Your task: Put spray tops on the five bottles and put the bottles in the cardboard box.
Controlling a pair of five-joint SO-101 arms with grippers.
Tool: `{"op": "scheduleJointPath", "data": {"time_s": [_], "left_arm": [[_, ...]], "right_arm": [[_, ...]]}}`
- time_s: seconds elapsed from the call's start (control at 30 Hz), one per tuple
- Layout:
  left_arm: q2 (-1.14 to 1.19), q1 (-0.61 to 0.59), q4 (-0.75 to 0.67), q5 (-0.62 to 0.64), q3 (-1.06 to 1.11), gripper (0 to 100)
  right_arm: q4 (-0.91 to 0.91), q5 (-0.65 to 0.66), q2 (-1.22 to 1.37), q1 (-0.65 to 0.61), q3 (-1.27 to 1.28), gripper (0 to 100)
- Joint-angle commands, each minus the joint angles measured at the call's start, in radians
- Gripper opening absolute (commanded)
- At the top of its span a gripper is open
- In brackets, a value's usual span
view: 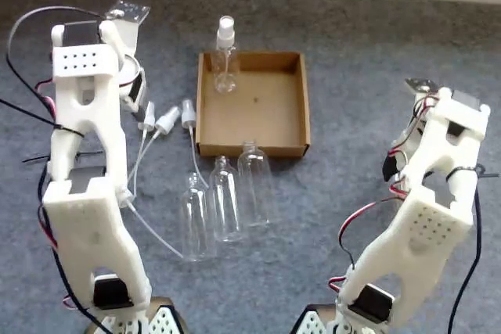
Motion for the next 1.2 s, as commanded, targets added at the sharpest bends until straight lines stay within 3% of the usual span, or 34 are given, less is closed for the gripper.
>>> {"op": "scheduleJointPath", "data": {"time_s": [0.0, 0.5, 0.77, 1.17], "left_arm": [[-0.249, 0.016, -0.028, -0.015, 0.231, 15], [-0.742, 0.156, -0.397, -0.009, 1.027, 15], [-0.935, 0.157, -0.404, -0.012, 1.187, 15], [-0.963, 0.157, -0.468, -0.012, 1.279, 15]], "right_arm": [[0.071, 0.02, 0.096, 0.005, -0.188, 5.7], [0.252, 0.02, 0.102, -0.054, -0.421, 23.1], [0.252, -0.021, 0.104, -0.125, -0.441, 27.3], [0.252, 0.023, 0.097, -0.157, -0.53, 27.1]]}}
